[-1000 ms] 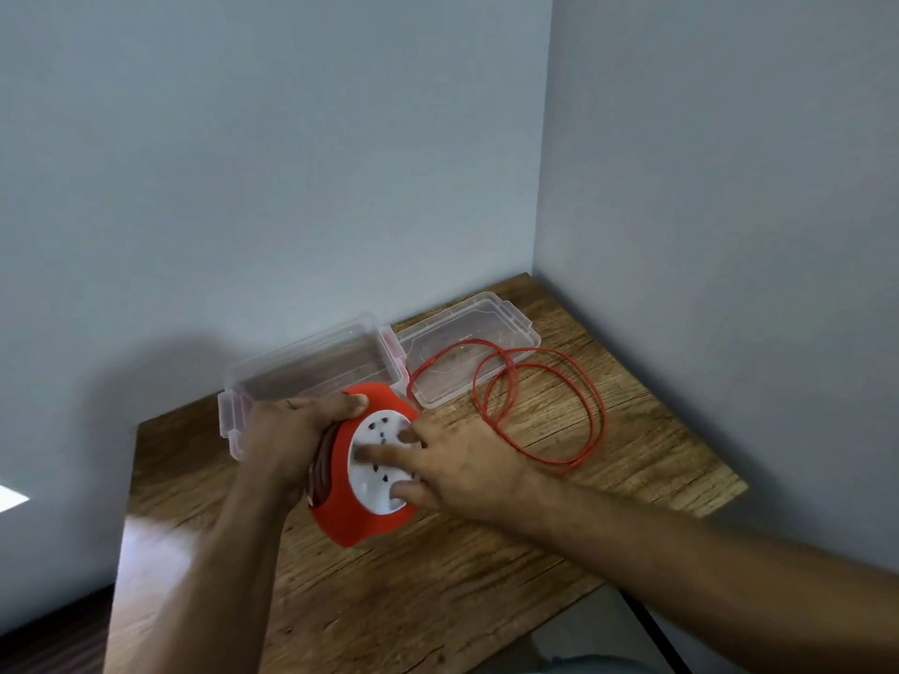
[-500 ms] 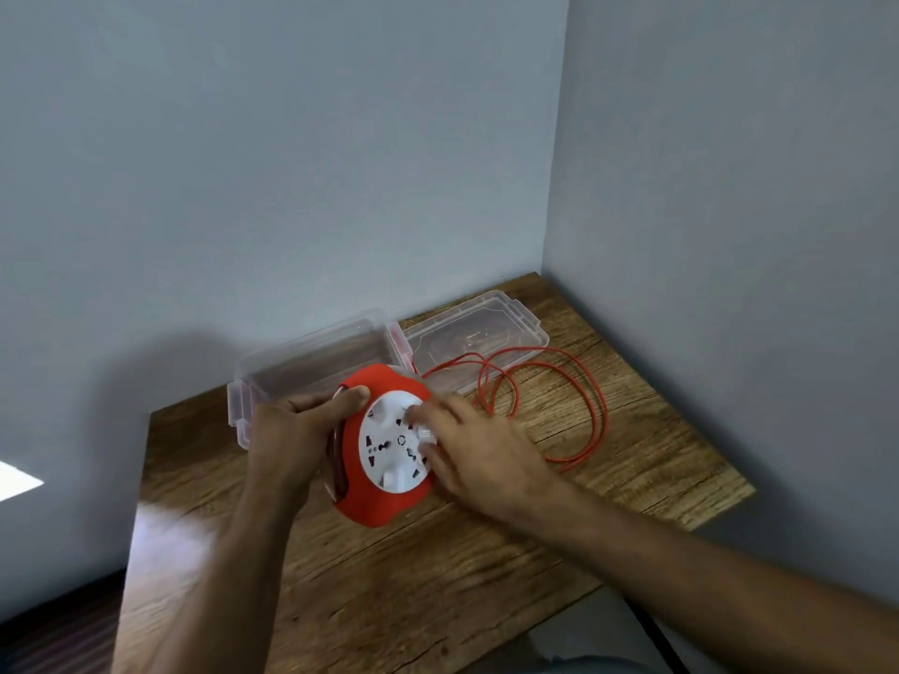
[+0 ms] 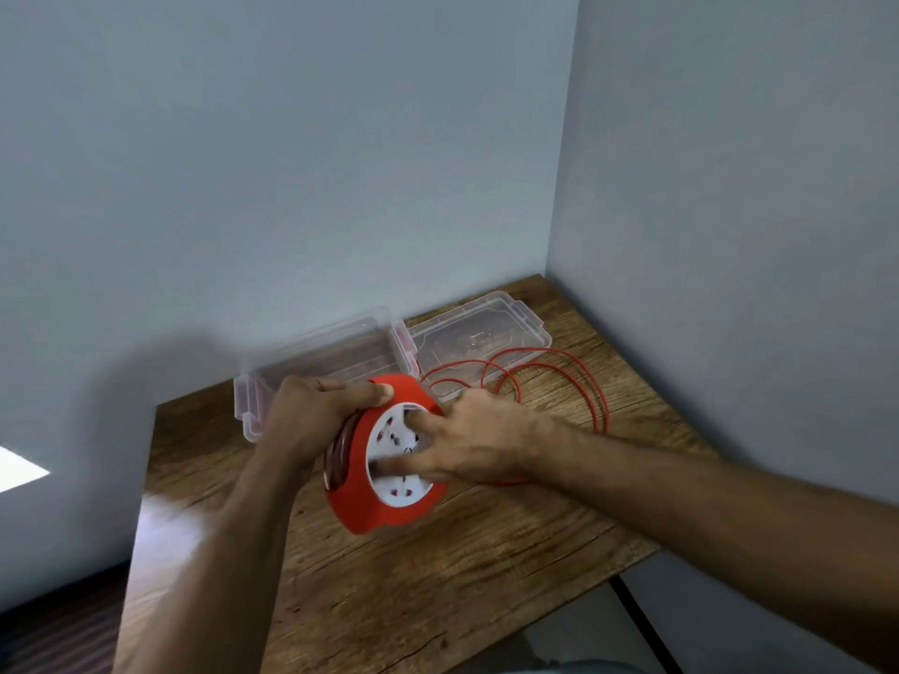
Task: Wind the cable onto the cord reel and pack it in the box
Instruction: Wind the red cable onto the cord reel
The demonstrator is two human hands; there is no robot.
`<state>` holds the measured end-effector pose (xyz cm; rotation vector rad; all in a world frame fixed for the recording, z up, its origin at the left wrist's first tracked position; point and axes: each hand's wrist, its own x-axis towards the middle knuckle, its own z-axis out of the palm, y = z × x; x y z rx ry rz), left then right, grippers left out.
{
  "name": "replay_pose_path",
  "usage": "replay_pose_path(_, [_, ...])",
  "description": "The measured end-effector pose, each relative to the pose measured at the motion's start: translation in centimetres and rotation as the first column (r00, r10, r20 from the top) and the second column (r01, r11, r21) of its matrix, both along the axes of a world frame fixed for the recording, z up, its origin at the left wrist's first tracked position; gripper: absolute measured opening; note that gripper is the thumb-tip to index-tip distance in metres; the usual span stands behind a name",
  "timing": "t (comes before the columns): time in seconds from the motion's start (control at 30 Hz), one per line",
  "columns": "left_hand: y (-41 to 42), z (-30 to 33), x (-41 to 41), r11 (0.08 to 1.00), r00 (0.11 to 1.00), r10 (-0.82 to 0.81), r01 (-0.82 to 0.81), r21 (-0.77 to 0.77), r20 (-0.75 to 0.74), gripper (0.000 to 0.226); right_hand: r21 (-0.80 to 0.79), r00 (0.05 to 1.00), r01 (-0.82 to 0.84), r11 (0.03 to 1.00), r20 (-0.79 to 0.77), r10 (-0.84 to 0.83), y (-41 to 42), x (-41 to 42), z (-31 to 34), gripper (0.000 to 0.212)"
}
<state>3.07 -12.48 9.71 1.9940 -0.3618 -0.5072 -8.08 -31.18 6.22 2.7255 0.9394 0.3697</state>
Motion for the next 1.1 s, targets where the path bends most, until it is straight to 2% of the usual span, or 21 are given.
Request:
replay_pose_path(0.03, [0.0,0.0,-0.1,0.998,0.999,0.042,-0.042,-0.038,0.008,0.019,0.128,0.991,0.13,0.983,0.017,-0.133,0.5,0.0,-0.4,0.061])
replay_pose_path(0.07, [-0.2,0.1,-0.3,0.993,0.996,0.089,-0.086,-0.083,0.023,0.016,0.308,0.956,0.281,0.909,-0.008,-0.293,1.1,0.0,-0.8,0.065])
replay_pose_path(0.1, [-0.3,0.2,-0.4,0.984,0.99,0.131,-0.124,-0.128,0.051,0.011,0.498,0.894,0.42,0.759,-0.082,-0.441,2.0,0.0,-1.2,0.067])
replay_pose_path(0.13, [-0.6,0.2,-0.7,0.978,0.983,0.157,-0.14,-0.158,0.098,0.008,0.659,0.812,0.534,0.53,-0.223,-0.54,3.2,0.1,-1.4,0.068])
replay_pose_path(0.17, [-0.8,0.1,-0.9,0.976,0.974,0.162,-0.135,-0.17,0.156,0.007,0.753,0.725,0.618,0.225,-0.436,-0.534,4.5,0.2,-1.5,0.068])
replay_pose_path(0.2, [-1.0,0.1,-1.2,0.978,0.964,0.157,-0.121,-0.169,0.217,0.008,0.743,0.656,0.658,-0.121,-0.645,-0.391,5.7,0.4,-1.6,0.067])
replay_pose_path(0.23, [-1.1,-0.1,-1.3,0.982,0.95,0.149,-0.109,-0.157,0.274,0.007,0.614,0.613,0.667,-0.423,-0.775,-0.158,6.7,0.8,-1.5,0.062])
replay_pose_path(0.27, [-1.2,-0.3,-1.4,0.984,0.938,0.144,-0.103,-0.143,0.316,0.007,0.435,0.581,0.671,-0.6,-0.812,0.061,7.3,1.1,-1.4,0.055])
replay_pose_path(0.3, [-1.1,-0.5,-1.3,0.986,0.932,0.14,-0.1,-0.135,0.334,0.008,0.313,0.561,0.686,-0.657,-0.803,0.202,7.4,1.3,-1.3,0.049])
replay_pose_path(0.37, [-0.7,-0.5,-1.0,0.981,0.946,0.16,-0.121,-0.151,0.281,0.013,0.305,0.545,0.737,-0.603,-0.796,0.264,6.9,0.9,-1.0,0.045])
replay_pose_path(0.4, [-0.4,-0.5,-0.8,0.976,0.957,0.178,-0.141,-0.168,0.229,0.018,0.401,0.547,0.759,-0.514,-0.82,0.169,6.2,0.5,-0.9,0.046])
replay_pose_path(0.43, [-0.1,-0.5,-0.5,0.97,0.964,0.195,-0.163,-0.18,0.179,0.02,0.54,0.564,0.768,-0.343,-0.825,-0.036,5.5,0.1,-0.9,0.047])
replay_pose_path(0.47, [0.1,-0.6,-0.3,0.965,0.97,0.208,-0.182,-0.189,0.128,0.019,0.662,0.61,0.746,-0.078,-0.725,-0.319,4.5,-0.5,-1.0,0.048])
replay_pose_path(0.5, [0.4,-0.6,-0.1,0.962,0.974,0.212,-0.194,-0.195,0.08,0.014,0.693,0.682,0.681,0.237,-0.481,-0.551,3.4,-1.0,-1.3,0.045])
replay_pose_path(0.53, [0.6,-0.4,0.0,0.96,0.977,0.207,-0.196,-0.198,0.039,0.009,0.638,0.773,0.575,0.512,-0.219,-0.596,2.3,-1.5,-1.4,0.042])
replay_pose_path(0.57, [0.8,-0.3,0.1,0.963,0.982,0.187,-0.181,-0.2,0.015,0.011,0.534,0.864,0.449,0.717,-0.055,-0.501,1.4,-1.8,-1.1,0.042])
replay_pose_path(0.6, [0.9,0.0,0.1,0.969,0.988,0.156,-0.153,-0.195,0.001,0.017,0.394,0.937,0.319,0.862,0.009,-0.35,0.5,-2.0,-1.0,0.045])
replay_pose_path(0.63, [0.9,0.2,0.1,0.976,0.992,0.125,-0.123,-0.181,-0.003,0.019,0.27,0.978,0.193,0.943,0.02,-0.206,-0.3,-2.0,-1.1,0.047])
replay_pose_path(0.73, [0.5,0.6,0.5,0.991,0.998,0.064,-0.061,-0.119,0.022,0.013,0.098,1.0,0.031,0.995,0.0,-0.031,-1.5,-1.6,-1.0,0.055])
replay_pose_path(0.9, [0.1,1.1,1.0,0.999,0.999,-0.032,0.032,-0.04,0.002,0.016,0.054,0.998,-0.055,0.997,0.024,0.053,-1.3,-0.2,0.0,0.068])
replay_pose_path(1.1, [-0.1,0.8,1.3,0.999,1.0,-0.023,0.024,-0.039,0.015,0.016,-0.025,1.0,-0.006,1.0,0.0,0.006,-0.2,0.1,0.6,0.066])
